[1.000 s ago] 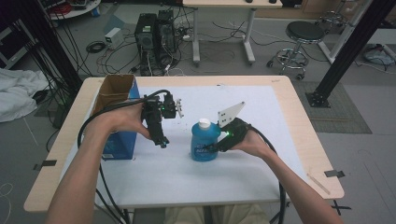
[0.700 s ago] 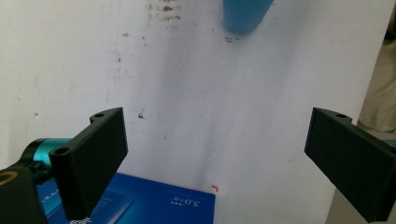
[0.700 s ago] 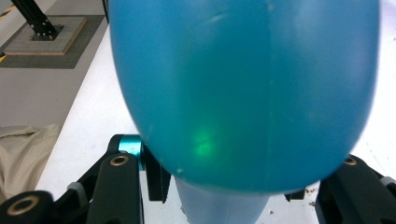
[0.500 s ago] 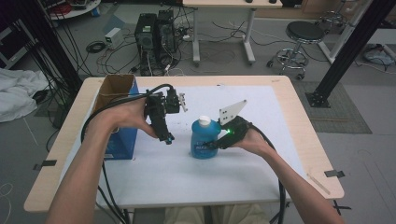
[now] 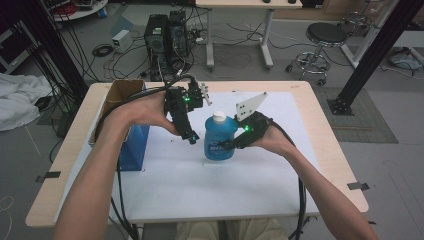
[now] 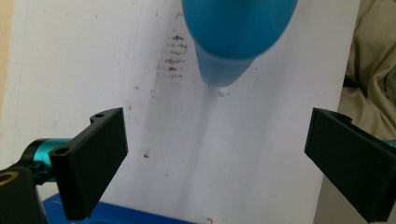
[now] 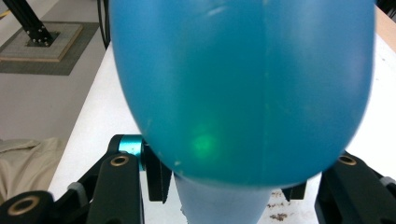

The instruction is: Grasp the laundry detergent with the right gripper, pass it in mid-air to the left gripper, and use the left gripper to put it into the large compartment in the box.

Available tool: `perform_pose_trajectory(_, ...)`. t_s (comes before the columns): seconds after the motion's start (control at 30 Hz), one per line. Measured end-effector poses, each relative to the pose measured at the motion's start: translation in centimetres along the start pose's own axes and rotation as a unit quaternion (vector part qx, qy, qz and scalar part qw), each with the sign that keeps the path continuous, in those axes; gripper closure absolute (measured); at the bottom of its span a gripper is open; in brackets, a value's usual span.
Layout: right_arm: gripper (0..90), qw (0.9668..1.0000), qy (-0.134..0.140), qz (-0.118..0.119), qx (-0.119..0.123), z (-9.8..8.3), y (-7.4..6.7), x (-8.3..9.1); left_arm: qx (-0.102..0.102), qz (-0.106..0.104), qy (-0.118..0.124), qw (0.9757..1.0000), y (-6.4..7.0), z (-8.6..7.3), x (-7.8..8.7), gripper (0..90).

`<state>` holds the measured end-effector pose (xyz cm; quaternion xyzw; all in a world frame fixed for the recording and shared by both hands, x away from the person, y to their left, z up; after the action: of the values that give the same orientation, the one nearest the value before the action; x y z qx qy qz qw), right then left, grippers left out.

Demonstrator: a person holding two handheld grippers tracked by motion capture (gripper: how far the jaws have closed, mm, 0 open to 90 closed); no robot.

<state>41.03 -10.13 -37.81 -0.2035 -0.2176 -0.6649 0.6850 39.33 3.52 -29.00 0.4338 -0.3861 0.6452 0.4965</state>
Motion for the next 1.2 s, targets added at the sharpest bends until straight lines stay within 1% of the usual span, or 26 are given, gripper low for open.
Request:
perform_pose_trajectory(0.03, 46.4, 1.0, -0.001, 0.002, 0.004, 0.4, 0.1, 0.1, -0.003, -0.006, 0.005, 1.0, 0.0, 0.7, -0.1, 6.0)
perform_pose_trajectory(0.07, 46.4, 1.0, -0.001, 0.002, 0.006, 0.7, 0.1, 0.3, -0.004, -0.006, 0.006, 1.0, -0.1, 1.0, -0.3, 6.0)
perform_pose_trajectory(0.13, 46.4, 1.0, 0.0, 0.003, 0.007, 0.9, 0.2, 0.4, -0.003, -0.007, 0.006, 0.9999, -0.1, 1.3, -0.4, 6.0)
perform_pose_trajectory(0.2, 46.4, 1.0, 0.003, 0.003, 0.008, 1.5, 0.4, 0.6, -0.005, -0.009, 0.01, 0.9999, -0.2, 2.0, -0.5, 6.0)
perform_pose_trajectory(0.23, 46.4, 0.9999, 0.004, 0.003, 0.011, 2.1, 0.5, 0.9, -0.005, -0.01, 0.018, 0.9998, -0.4, 2.6, -0.5, 6.0)
perform_pose_trajectory(0.27, 46.4, 0.9999, 0.004, 0.003, 0.011, 2.1, 0.5, 0.9, -0.005, -0.01, 0.018, 0.9998, -0.4, 2.6, -0.5, 6.0)
perform_pose_trajectory(0.3, 46.4, 0.9999, 0.006, 0.001, 0.014, 2.4, 0.7, 1.1, -0.01, -0.012, 0.022, 0.9996, -0.5, 3.2, -0.5, 6.0)
perform_pose_trajectory(0.37, 46.4, 0.9999, 0.009, 0.001, 0.013, 2.6, 0.8, 1.2, -0.013, -0.013, 0.021, 0.9996, -0.5, 3.6, -0.5, 6.0)
perform_pose_trajectory(0.47, 46.4, 0.9999, 0.01, 0.004, 0.012, 2.5, 0.8, 1.1, -0.015, -0.016, 0.024, 0.9995, -0.4, 4.2, -0.5, 6.1)
perform_pose_trajectory(0.5, 46.5, 0.9999, 0.008, 0.006, 0.011, 2.5, 0.7, 1.0, -0.02, -0.017, 0.023, 0.9994, -0.3, 4.3, -0.5, 7.9)
perform_pose_trajectory(0.57, 46.4, 0.9999, 0.004, 0.005, 0.015, 2.5, 0.7, 0.9, -0.022, -0.019, 0.02, 0.9994, -0.3, 4.4, -0.5, 9.2)
perform_pose_trajectory(0.6, 46.4, 0.9998, 0.005, 0.004, 0.017, 2.5, 0.7, 0.8, -0.022, -0.022, 0.019, 0.9993, -0.2, 4.5, -0.6, 11.2)
perform_pose_trajectory(0.63, 46.4, 0.9999, 0.005, 0.006, 0.014, 2.5, 0.6, 0.8, -0.022, -0.022, 0.018, 0.9993, -0.2, 4.5, -0.6, 12.0)
perform_pose_trajectory(0.73, 46.4, 0.9999, 0.006, 0.007, 0.014, 2.6, 0.6, 0.7, -0.025, -0.021, 0.017, 0.9993, -0.2, 4.5, -0.6, 13.6)
perform_pose_trajectory(0.8, 46.4, 0.9999, 0.004, 0.006, 0.015, 2.6, 0.6, 0.7, -0.022, -0.021, 0.017, 0.9994, -0.2, 4.5, -0.6, 15.7)
perform_pose_trajectory(0.9, 46.4, 0.9999, 0.003, 0.006, 0.015, 2.5, 0.6, 0.6, -0.024, -0.019, 0.016, 0.9994, -0.3, 4.5, -0.6, 17.8)
perform_pose_trajectory(1.0, 46.4, 0.9999, 0.005, 0.009, 0.01, 2.6, 0.6, 0.5, -0.025, -0.015, 0.013, 0.9995, -0.2, 4.6, -0.7, 18.1)
perform_pose_trajectory(1.07, 46.4, 0.9999, 0.003, 0.007, 0.014, 2.6, 0.6, 0.5, -0.026, -0.016, 0.013, 0.9994, -0.2, 4.7, -0.7, 19.7)
perform_pose_trajectory(1.2, 46.4, 0.9999, 0.001, 0.007, 0.013, 2.5, 0.6, 0.5, -0.028, -0.017, 0.01, 0.9994, -0.2, 4.8, -0.9, 21.6)
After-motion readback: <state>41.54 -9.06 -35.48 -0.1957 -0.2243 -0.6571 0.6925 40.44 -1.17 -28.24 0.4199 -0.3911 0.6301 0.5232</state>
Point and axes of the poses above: each handheld gripper's, and its own axes: x roughly backward along the jaws, z roughly out of its top, y roughly to its right, the point moved 7 cm from there along -x, roughly forward along the jaws
